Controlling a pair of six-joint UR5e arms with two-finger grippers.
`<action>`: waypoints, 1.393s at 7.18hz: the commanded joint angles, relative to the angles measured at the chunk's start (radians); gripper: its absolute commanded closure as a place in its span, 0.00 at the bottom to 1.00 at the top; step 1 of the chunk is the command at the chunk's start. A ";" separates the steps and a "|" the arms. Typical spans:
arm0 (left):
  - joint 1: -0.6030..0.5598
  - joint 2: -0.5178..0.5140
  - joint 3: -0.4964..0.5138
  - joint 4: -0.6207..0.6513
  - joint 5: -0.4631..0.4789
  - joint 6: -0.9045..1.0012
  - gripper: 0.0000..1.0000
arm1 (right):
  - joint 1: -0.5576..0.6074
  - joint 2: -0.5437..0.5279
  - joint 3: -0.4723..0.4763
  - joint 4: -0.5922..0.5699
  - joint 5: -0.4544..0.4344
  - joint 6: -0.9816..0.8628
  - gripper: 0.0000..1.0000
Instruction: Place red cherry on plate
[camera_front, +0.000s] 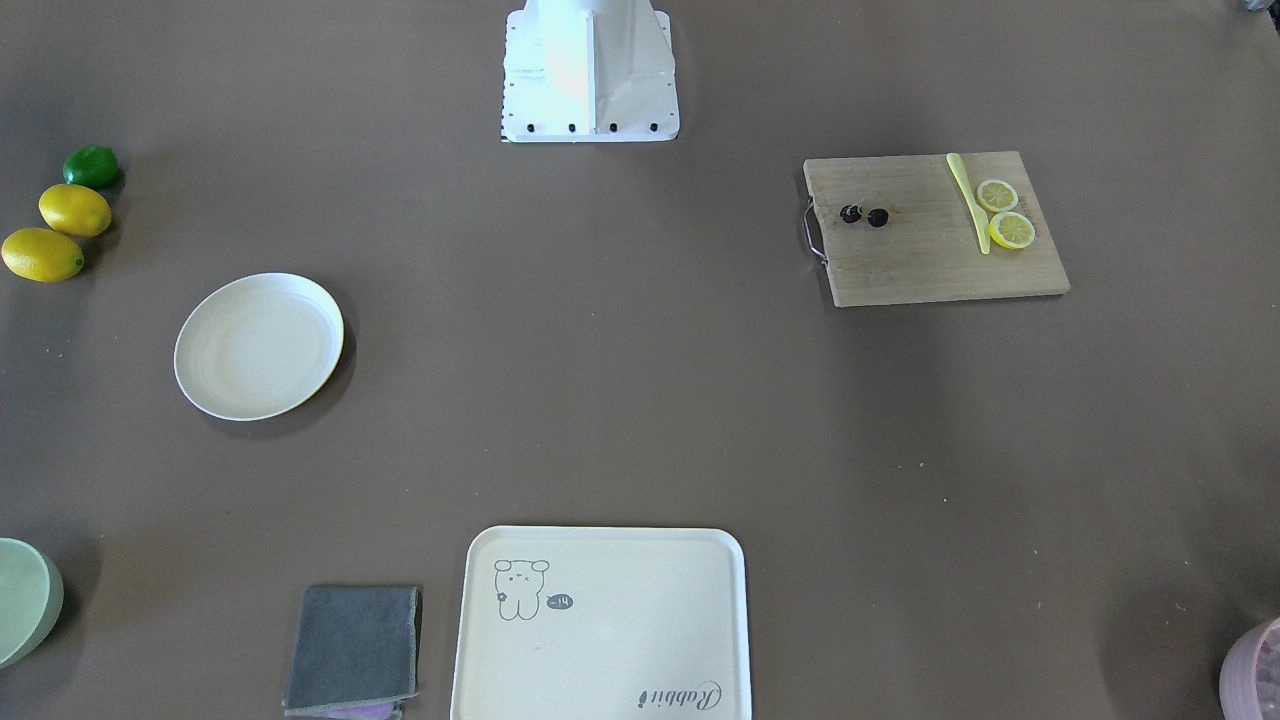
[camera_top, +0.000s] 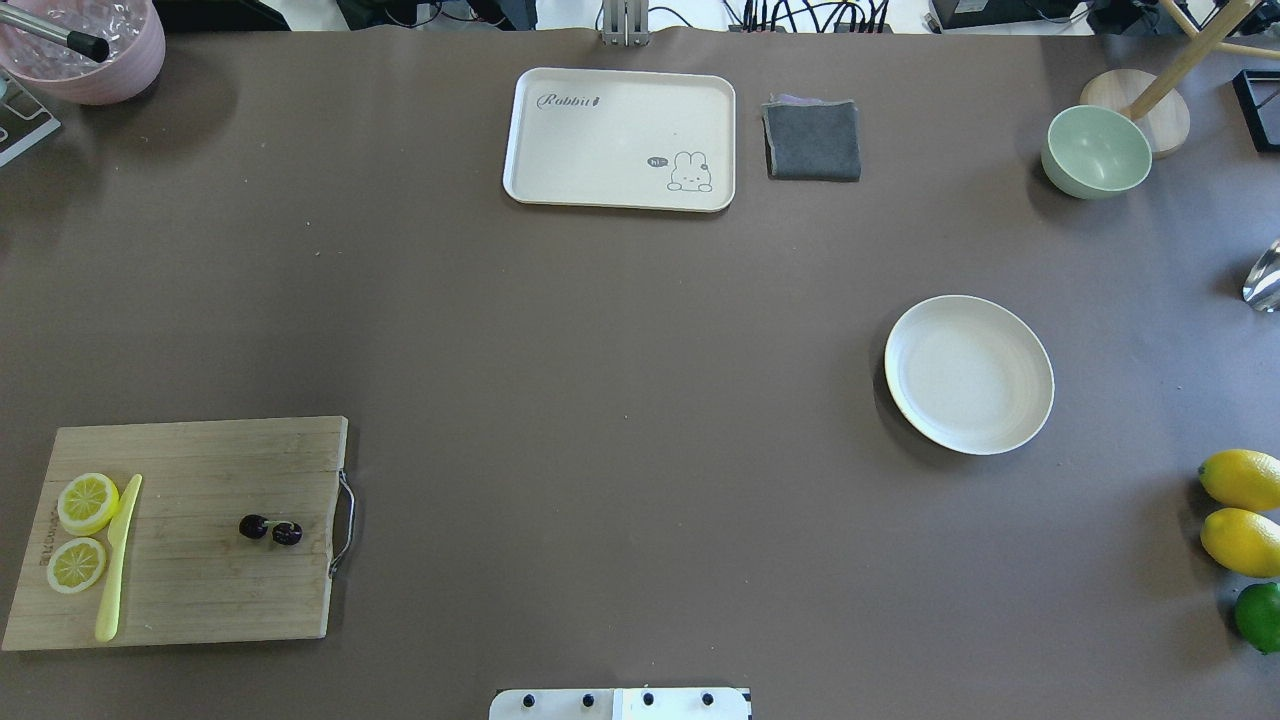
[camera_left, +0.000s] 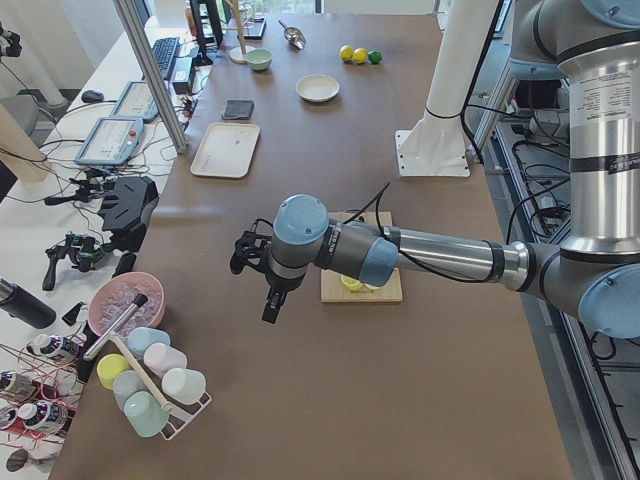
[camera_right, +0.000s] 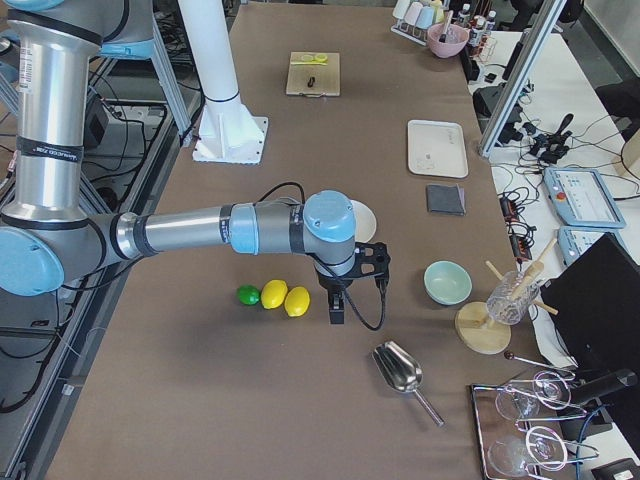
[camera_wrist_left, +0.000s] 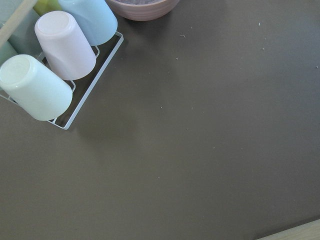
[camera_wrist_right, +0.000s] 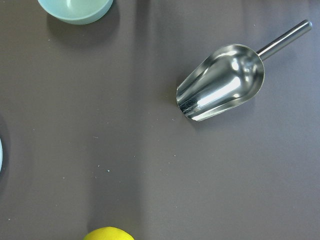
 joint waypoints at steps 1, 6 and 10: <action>0.000 -0.014 -0.003 0.095 -0.003 -0.003 0.02 | 0.000 -0.004 0.002 0.000 -0.005 -0.004 0.04; 0.000 -0.025 -0.061 0.130 -0.005 -0.005 0.03 | -0.079 0.026 0.003 0.002 0.045 0.116 0.12; 0.060 -0.049 -0.075 0.127 -0.034 -0.126 0.03 | -0.407 0.082 -0.045 0.426 0.027 0.804 0.15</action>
